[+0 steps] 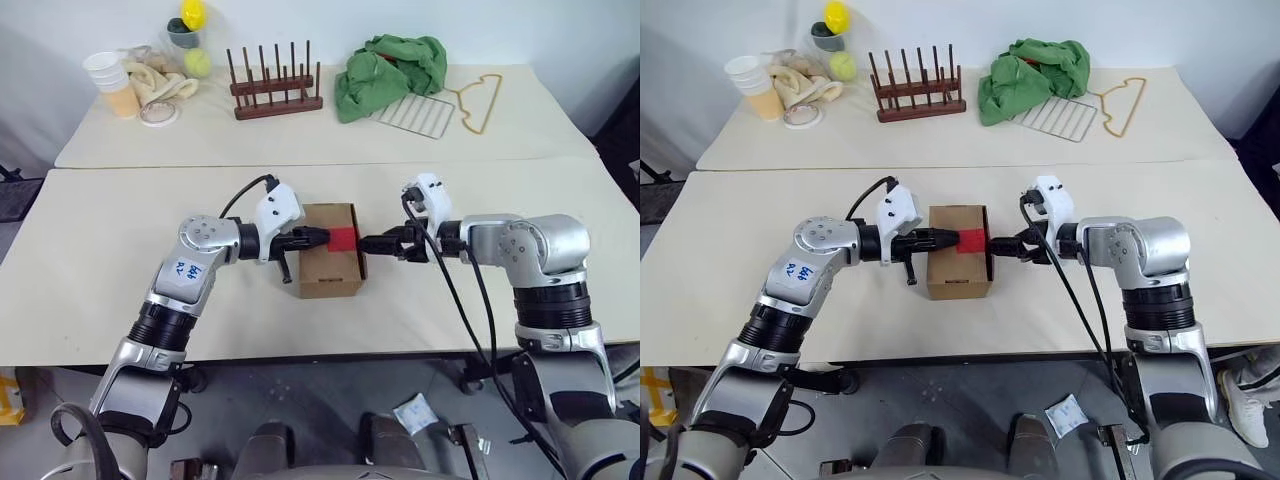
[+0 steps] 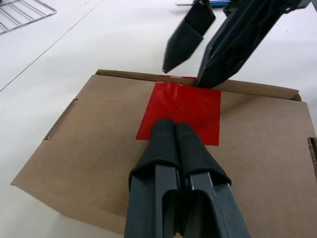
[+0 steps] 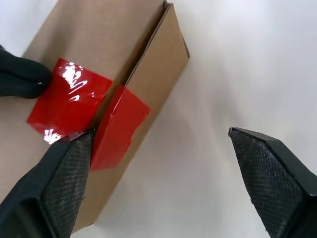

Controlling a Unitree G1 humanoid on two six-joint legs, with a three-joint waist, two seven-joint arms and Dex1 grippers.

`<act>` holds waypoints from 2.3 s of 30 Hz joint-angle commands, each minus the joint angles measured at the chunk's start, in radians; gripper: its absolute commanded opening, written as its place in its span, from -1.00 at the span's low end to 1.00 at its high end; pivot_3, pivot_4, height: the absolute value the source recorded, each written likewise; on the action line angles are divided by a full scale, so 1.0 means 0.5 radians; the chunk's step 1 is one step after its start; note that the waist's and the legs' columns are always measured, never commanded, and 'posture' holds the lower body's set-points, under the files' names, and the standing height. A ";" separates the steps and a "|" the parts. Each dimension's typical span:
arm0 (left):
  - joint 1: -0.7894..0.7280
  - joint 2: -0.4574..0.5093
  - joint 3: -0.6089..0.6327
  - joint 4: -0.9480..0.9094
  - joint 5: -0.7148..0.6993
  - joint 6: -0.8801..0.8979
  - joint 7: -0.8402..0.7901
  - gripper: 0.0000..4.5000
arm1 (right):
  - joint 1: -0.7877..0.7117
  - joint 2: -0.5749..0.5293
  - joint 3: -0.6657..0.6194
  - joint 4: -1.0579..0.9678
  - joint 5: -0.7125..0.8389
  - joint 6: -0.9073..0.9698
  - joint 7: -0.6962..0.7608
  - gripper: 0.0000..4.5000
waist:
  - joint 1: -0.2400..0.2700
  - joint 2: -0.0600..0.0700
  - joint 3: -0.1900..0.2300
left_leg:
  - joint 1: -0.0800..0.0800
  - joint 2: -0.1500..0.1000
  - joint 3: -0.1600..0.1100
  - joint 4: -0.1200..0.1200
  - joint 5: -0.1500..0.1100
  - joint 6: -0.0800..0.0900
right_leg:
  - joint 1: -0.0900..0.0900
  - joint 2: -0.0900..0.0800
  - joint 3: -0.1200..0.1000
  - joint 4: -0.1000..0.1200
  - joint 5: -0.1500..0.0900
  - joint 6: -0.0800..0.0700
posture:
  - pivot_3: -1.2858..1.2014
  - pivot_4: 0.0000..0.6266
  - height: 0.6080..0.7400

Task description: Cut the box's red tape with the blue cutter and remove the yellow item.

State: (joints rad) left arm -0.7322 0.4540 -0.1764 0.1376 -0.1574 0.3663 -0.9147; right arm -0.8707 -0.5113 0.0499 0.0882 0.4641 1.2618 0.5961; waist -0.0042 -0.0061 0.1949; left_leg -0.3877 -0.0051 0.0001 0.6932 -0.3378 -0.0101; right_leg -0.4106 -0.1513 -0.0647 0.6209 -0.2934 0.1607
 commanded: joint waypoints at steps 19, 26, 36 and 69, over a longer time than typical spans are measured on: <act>0.086 0.015 -0.042 -0.048 0.037 0.075 0.022 -1.00 | 0.286 -0.172 0.657 -0.148 -0.580 -0.723 0.155 0.99 | 0.000 -0.004 -0.008 | 0.002 0.000 0.001 0.000 0.000 0.000 | 0.001 0.000 0.000 -0.001 0.000 0.000 | 0.03 -0.52 1.00; 0.084 0.027 -0.026 -0.057 0.029 0.075 0.025 -1.00 | 0.231 -0.142 0.253 -0.133 -0.292 -0.411 0.305 0.99 | 0.001 -0.006 -0.012 | 0.002 0.001 0.001 -0.001 0.000 0.000 | 0.002 0.000 0.000 -0.001 0.000 0.000 | 0.03 -0.52 1.00; 0.082 0.024 -0.017 -0.051 0.024 0.051 0.021 -1.00 | -0.055 -0.081 -0.027 0.252 0.070 0.185 0.451 0.99 | 0.000 -0.006 -0.012 | 0.001 0.001 0.001 -0.001 0.000 0.000 | 0.002 0.000 0.000 -0.002 0.000 -0.001 | 0.03 -0.52 1.00; 0.114 0.066 0.027 -0.109 0.014 0.077 0.024 -1.00 | -0.398 0.184 0.367 1.302 -0.247 -0.167 1.016 -0.41 | -0.050 -0.005 -0.013 | 0.004 0.002 0.001 -0.003 -0.001 -0.001 | 0.001 0.001 0.000 -0.001 0.000 -0.001 | 0.03 -0.52 1.00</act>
State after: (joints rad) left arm -0.6955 0.4840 -0.1569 0.0901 -0.1550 0.3943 -0.9072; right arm -1.0895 -0.4354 0.2082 0.7232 0.3516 1.1748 1.0961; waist -0.0292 -0.0085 0.1885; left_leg -0.3859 -0.0043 0.0008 0.6919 -0.3381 -0.0108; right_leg -0.4098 -0.1510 -0.0647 0.6205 -0.2935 0.1602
